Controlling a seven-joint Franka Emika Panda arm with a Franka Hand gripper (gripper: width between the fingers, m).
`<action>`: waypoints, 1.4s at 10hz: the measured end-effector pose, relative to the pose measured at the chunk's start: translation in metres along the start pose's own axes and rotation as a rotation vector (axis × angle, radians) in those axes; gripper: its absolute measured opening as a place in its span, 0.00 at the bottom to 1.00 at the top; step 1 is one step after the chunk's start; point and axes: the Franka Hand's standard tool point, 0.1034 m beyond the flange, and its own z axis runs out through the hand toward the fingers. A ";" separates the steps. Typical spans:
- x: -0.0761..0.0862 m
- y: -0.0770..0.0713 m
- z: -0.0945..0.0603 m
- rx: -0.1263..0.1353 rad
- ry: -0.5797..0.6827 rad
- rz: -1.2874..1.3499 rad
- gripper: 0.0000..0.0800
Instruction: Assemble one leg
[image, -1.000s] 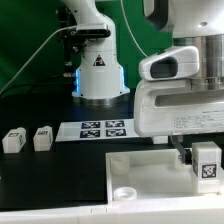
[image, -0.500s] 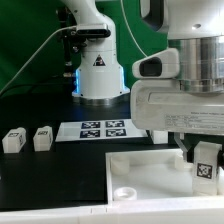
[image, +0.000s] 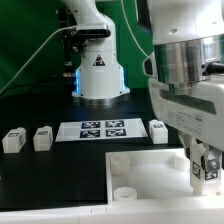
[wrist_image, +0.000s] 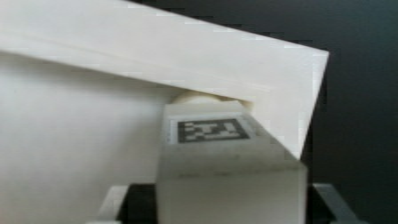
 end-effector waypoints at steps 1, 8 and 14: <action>-0.001 0.001 0.000 0.015 -0.020 0.134 0.38; -0.016 0.006 0.004 -0.016 0.001 -0.179 0.79; -0.015 0.002 0.002 -0.033 0.020 -0.884 0.81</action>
Offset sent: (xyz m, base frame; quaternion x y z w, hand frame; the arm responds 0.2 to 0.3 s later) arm 0.0000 0.0000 0.0000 0.0000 0.0000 -0.0899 0.9960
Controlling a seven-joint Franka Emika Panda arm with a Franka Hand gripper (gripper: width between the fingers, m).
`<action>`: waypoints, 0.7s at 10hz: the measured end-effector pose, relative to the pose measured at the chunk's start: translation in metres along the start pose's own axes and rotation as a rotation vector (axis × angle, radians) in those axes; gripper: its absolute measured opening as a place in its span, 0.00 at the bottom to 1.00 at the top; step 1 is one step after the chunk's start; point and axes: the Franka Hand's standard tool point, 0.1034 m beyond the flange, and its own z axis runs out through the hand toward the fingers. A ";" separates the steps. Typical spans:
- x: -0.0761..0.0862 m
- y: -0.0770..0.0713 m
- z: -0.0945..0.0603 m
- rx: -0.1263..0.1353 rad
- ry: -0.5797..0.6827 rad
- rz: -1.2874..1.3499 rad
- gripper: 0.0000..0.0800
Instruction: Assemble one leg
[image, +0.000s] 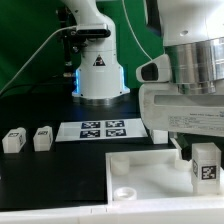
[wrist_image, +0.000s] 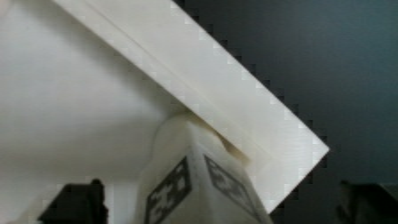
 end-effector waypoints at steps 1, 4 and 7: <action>0.001 -0.002 -0.001 -0.015 0.012 -0.169 0.81; 0.000 -0.004 -0.001 -0.025 0.028 -0.257 0.67; 0.004 0.003 0.000 -0.031 0.029 0.008 0.37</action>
Offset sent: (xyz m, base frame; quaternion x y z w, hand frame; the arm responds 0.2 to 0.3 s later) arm 0.0000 0.0000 0.0000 0.0000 0.0000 0.0899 0.9960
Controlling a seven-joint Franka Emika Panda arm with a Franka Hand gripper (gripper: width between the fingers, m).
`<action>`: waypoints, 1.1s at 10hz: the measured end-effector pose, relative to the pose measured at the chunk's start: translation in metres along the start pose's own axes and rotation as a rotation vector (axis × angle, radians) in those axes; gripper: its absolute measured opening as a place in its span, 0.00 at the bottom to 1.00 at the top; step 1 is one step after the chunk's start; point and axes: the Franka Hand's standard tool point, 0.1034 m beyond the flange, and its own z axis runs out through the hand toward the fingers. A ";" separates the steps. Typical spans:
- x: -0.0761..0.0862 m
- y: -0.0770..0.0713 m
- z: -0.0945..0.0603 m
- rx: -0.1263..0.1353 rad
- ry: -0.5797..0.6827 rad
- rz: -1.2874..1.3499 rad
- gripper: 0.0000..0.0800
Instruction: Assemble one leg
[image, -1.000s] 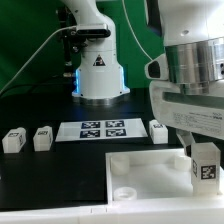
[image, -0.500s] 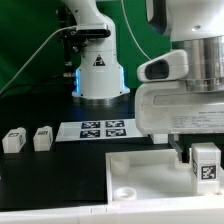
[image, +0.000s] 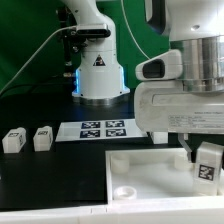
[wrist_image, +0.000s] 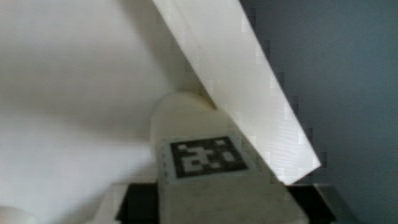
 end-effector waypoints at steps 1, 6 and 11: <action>0.000 0.000 0.000 0.001 -0.001 0.110 0.37; -0.001 -0.001 0.001 0.036 -0.051 0.795 0.37; 0.000 0.001 0.003 0.090 -0.054 1.228 0.45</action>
Offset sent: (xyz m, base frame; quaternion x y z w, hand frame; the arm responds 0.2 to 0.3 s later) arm 0.0112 -0.0047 -0.0015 0.0133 -0.0047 0.2733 0.9618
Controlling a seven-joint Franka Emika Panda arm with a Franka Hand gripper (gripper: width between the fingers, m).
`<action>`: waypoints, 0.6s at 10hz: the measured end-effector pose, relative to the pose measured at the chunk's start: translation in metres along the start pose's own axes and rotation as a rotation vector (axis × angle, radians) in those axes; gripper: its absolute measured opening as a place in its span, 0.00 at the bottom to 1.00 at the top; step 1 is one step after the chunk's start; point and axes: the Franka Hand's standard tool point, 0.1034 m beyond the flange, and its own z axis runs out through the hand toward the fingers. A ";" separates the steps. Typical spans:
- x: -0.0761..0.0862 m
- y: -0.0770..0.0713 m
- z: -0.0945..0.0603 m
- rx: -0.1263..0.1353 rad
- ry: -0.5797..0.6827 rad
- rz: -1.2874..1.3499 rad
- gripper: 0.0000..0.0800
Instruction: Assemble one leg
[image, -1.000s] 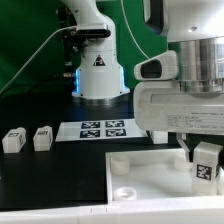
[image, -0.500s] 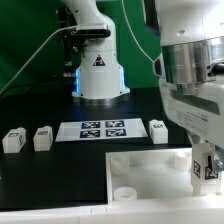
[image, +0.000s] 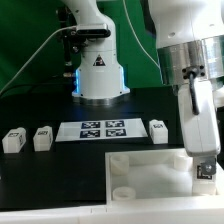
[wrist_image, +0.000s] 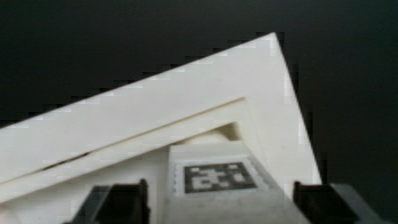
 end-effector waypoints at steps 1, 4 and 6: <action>0.000 0.000 0.000 -0.001 0.000 -0.006 0.68; -0.003 0.009 0.002 -0.053 0.010 -0.422 0.80; -0.002 0.008 0.002 -0.054 0.007 -0.612 0.81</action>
Offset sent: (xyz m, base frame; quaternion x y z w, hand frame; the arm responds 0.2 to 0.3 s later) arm -0.0081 0.0076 0.0037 -0.0510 0.0258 -0.3305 0.9421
